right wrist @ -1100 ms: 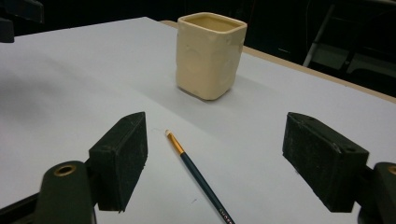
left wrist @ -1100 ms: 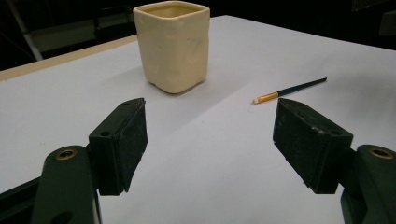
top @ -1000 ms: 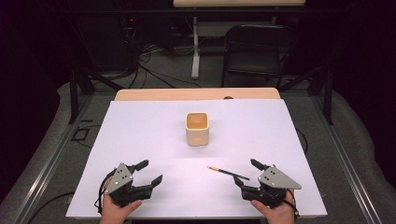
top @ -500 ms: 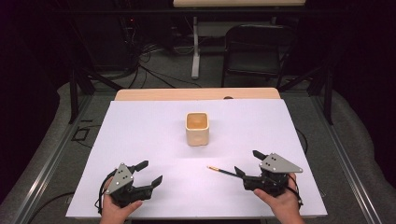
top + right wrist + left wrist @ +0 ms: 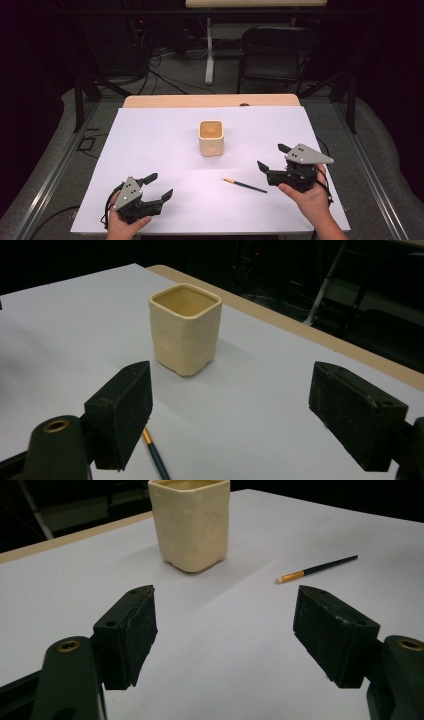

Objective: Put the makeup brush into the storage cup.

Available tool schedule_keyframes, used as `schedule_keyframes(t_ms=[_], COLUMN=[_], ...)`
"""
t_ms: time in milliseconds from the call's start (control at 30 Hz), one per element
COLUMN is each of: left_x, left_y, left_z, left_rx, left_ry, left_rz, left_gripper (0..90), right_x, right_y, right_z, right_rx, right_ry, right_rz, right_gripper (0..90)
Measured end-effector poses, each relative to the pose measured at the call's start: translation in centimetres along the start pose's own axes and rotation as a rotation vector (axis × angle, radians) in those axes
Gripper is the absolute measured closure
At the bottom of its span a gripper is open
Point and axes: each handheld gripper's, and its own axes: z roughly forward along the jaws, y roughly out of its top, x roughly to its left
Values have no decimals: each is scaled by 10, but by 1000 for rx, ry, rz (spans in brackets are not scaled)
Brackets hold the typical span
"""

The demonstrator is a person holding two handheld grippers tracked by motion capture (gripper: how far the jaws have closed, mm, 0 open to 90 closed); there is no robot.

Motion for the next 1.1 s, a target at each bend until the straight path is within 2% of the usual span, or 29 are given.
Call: schedule_keyframes(t_ms=[33, 100, 167, 533, 667, 833, 933, 967, 1033, 1100], left_x=[0, 0, 0, 0, 0, 0, 0, 0, 1, 1], left_y=[0, 0, -1, -1, 0, 0, 0, -1, 0, 0], left_z=[0, 0, -1, 1, 3, 3, 3, 3, 3, 3], left_rx=[1, 2, 3, 9, 10, 14, 15, 15, 15, 17], left_ry=[4, 4, 7, 8, 4, 5, 5, 5, 5, 5], left_rz=[0, 0, 0, 3, -1, 3, 4, 5, 6, 7], left_gripper=[258, 258, 258, 258, 258, 258, 258, 258, 258, 258], right_x=[-2, -4, -11, -32, -34, -30, -28, -26, -25, -24], right_y=[8, 11, 22, 42, 50, 61, 62, 63, 63, 63], right_z=[-1, -1, 1, 14, 20, 32, 36, 39, 40, 44], right_rx=[3, 3, 6, 75, 110, 177, 195, 220, 227, 262], right_ry=[-1, 1, 16, 58, 55, 70, 72, 80, 84, 106], right_rz=[-7, -10, -2, 8, -20, -73, -96, -122, -130, -155], right_gripper=[173, 173, 174, 176, 177, 178, 178, 179, 180, 185])
